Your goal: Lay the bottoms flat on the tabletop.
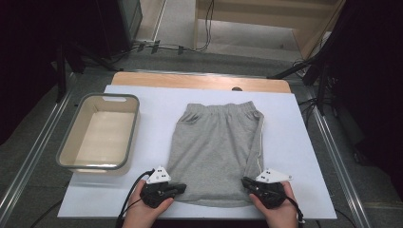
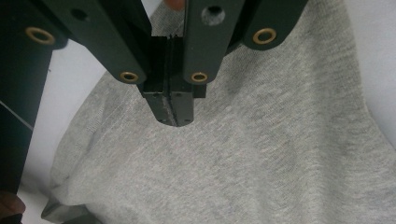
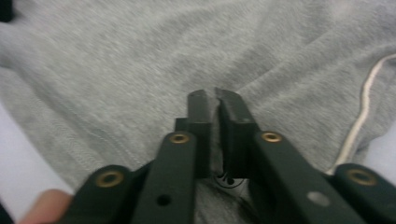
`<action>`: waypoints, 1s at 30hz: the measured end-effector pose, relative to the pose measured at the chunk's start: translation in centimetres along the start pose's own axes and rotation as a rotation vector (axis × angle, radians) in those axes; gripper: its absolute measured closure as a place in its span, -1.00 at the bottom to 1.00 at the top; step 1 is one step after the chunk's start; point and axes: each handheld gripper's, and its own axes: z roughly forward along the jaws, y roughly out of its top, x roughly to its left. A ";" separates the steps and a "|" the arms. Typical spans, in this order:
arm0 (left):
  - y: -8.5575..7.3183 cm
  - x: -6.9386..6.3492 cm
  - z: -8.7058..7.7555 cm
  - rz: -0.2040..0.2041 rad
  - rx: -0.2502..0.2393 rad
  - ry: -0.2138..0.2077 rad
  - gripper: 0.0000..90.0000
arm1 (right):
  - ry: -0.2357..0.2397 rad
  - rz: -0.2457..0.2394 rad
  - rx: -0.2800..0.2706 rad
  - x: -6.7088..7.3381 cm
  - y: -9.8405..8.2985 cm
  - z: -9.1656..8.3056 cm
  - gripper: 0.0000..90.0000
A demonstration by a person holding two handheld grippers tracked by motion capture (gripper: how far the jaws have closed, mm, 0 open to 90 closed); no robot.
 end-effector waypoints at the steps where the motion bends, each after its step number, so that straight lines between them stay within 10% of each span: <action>1: 0.0 0.0 0.0 0.000 0.000 0.000 0.99 | 0.026 0.009 -0.015 -0.2 -0.1 -0.2 0.60; 11: 0.0 0.1 0.0 -0.003 0.000 -0.005 0.99 | -0.011 0.082 -0.188 -2.6 -0.6 -4.6 0.42; 17: 0.0 0.1 0.0 -0.004 0.001 -0.006 0.99 | -0.049 0.185 -0.167 -5.0 -1.4 -3.9 0.37; 23: 0.0 0.1 0.0 -0.004 0.001 -0.005 0.99 | 0.018 0.257 -0.103 -5.3 -1.8 -1.7 0.29; 30: 0.0 0.1 0.0 -0.004 0.001 -0.007 0.99 | 0.019 0.241 -0.066 -5.1 -1.9 -1.5 0.83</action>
